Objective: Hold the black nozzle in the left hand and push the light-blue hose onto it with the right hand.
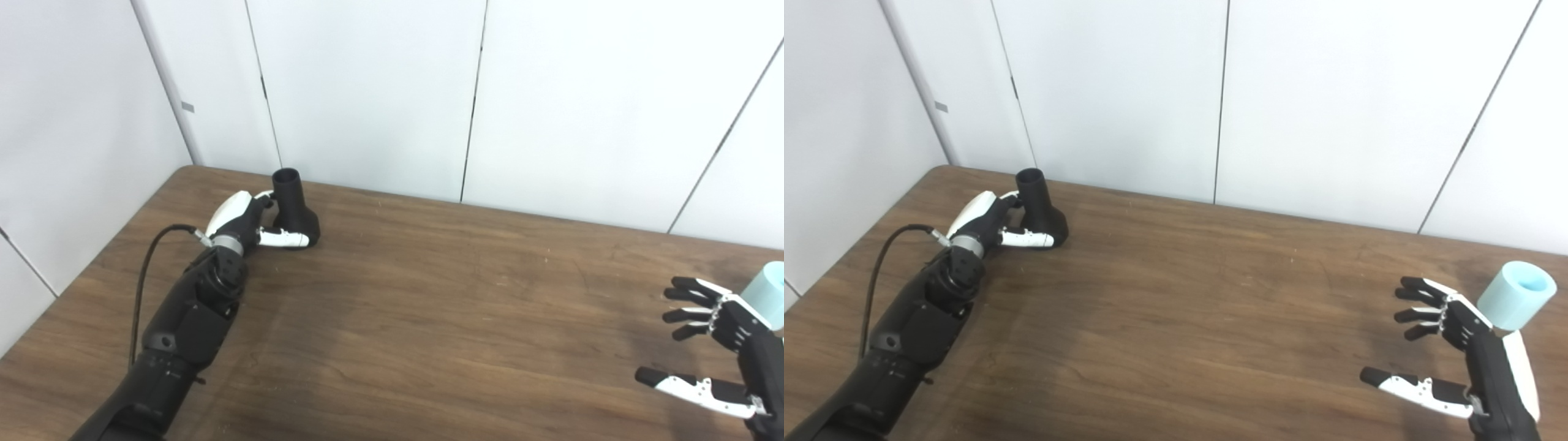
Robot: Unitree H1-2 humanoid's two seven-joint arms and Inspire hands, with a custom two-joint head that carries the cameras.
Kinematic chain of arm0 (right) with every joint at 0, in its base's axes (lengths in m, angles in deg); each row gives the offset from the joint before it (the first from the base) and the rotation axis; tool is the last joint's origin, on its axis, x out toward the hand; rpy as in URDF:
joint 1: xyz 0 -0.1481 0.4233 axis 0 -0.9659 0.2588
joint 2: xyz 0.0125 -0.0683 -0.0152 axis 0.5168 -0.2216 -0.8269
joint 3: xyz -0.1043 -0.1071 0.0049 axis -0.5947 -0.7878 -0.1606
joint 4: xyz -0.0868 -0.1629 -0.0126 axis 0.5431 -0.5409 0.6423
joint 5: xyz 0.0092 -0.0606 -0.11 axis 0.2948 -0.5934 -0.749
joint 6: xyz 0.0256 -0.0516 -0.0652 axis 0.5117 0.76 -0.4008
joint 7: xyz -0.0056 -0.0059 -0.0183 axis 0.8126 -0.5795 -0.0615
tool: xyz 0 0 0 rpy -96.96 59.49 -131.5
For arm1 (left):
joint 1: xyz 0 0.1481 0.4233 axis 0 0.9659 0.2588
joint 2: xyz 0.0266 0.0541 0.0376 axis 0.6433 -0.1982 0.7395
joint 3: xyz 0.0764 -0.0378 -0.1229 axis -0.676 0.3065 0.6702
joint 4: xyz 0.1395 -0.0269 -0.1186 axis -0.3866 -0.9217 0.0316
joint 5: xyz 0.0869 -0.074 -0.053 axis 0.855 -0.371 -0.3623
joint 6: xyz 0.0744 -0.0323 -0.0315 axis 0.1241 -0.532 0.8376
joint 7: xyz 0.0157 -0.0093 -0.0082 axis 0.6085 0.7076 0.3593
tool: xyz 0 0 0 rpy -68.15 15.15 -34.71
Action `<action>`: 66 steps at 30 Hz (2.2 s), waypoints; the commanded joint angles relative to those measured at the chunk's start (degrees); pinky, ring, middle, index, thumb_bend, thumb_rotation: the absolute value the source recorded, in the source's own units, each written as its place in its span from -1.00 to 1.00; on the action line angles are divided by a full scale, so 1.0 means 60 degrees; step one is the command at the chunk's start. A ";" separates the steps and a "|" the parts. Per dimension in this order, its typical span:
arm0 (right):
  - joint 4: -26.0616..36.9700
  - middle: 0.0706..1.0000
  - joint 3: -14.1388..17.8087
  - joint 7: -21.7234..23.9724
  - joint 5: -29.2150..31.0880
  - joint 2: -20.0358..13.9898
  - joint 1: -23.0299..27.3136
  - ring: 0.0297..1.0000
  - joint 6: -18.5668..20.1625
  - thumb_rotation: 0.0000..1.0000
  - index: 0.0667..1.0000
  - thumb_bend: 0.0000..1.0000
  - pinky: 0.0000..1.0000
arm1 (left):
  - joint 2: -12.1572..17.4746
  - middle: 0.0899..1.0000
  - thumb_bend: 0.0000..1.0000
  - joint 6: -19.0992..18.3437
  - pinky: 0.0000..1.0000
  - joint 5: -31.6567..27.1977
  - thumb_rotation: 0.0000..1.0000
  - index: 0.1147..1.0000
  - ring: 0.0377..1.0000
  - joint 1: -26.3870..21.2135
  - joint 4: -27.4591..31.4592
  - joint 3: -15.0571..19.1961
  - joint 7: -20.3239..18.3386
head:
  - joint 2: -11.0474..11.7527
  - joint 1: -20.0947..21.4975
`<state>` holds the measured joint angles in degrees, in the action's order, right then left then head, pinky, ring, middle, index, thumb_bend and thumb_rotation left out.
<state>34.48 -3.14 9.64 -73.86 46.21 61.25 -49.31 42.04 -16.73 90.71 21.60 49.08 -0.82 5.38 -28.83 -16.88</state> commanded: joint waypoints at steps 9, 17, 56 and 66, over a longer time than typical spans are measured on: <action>0.0612 0.38 0.0118 -0.0046 -0.0030 -0.0088 0.0081 0.15 0.0057 -0.76 0.43 0.59 -0.04 | 0.0033 0.63 0.96 0.0311 1.00 0.0010 -0.27 0.63 0.89 -0.0627 -0.0170 -0.0066 0.0635 | -0.0112 0.0046; 0.0695 0.39 0.0095 -0.0046 -0.0065 -0.0069 0.0081 0.15 0.0194 -0.77 0.43 0.58 -0.04 | -0.0009 0.52 0.95 0.0533 1.00 -0.0101 -0.30 0.56 0.79 -0.0593 -0.0327 -0.0117 0.0690 | -0.0189 0.0140; 0.0859 0.39 0.0195 0.0070 0.0124 -0.0132 -0.0006 0.15 0.0412 -0.78 0.44 0.57 -0.04 | 0.0064 -0.02 0.04 0.0534 0.53 0.0613 -0.99 -0.22 0.15 -0.0176 -0.0603 -0.0865 0.1070 | -0.0510 -0.0024; 0.0896 0.38 0.0183 0.0094 0.0104 -0.0117 0.0028 0.15 0.0463 -0.77 0.43 0.58 -0.05 | -0.0237 -0.12 0.05 0.1519 0.55 -0.0146 -1.00 -0.17 0.10 0.0183 -0.0288 -0.0663 0.1178 | -0.0564 0.0224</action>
<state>37.72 -2.68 10.41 -73.48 46.20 60.09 -46.13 41.65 -9.59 91.07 21.90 46.19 -4.22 13.62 -32.17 -15.48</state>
